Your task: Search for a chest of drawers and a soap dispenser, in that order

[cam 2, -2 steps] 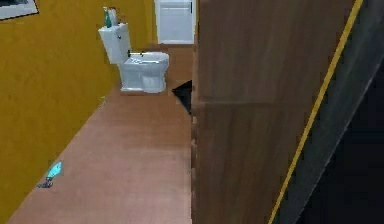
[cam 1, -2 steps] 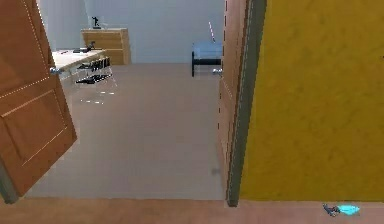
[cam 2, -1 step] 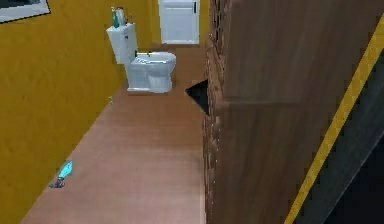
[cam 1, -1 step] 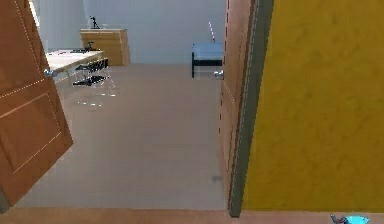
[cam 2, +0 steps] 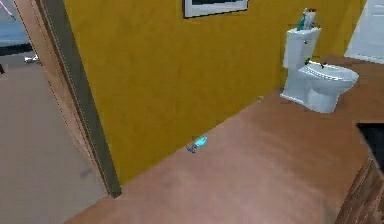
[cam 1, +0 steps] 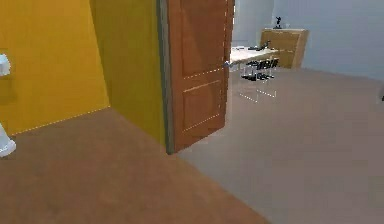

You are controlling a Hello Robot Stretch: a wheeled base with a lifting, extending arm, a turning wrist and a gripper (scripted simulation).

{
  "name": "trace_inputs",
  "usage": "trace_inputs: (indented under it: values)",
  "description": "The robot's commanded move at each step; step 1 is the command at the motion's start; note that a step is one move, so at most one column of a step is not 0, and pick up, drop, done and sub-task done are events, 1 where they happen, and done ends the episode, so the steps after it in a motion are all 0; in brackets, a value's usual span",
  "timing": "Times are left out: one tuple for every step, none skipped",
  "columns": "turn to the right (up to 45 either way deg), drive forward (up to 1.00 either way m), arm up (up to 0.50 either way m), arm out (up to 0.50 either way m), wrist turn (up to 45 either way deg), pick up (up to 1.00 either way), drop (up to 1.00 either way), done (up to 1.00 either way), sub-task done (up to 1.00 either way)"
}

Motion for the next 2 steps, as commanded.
trace_inputs:
  values:
    - [-42.0, 0.00, 0.00, 0.00, 0.0, 0.00, 0.00, 0.00, 0.00]
    - [0.0, 1.00, 0.00, 0.00, 0.0, 0.00, 0.00, 0.00, 0.00]
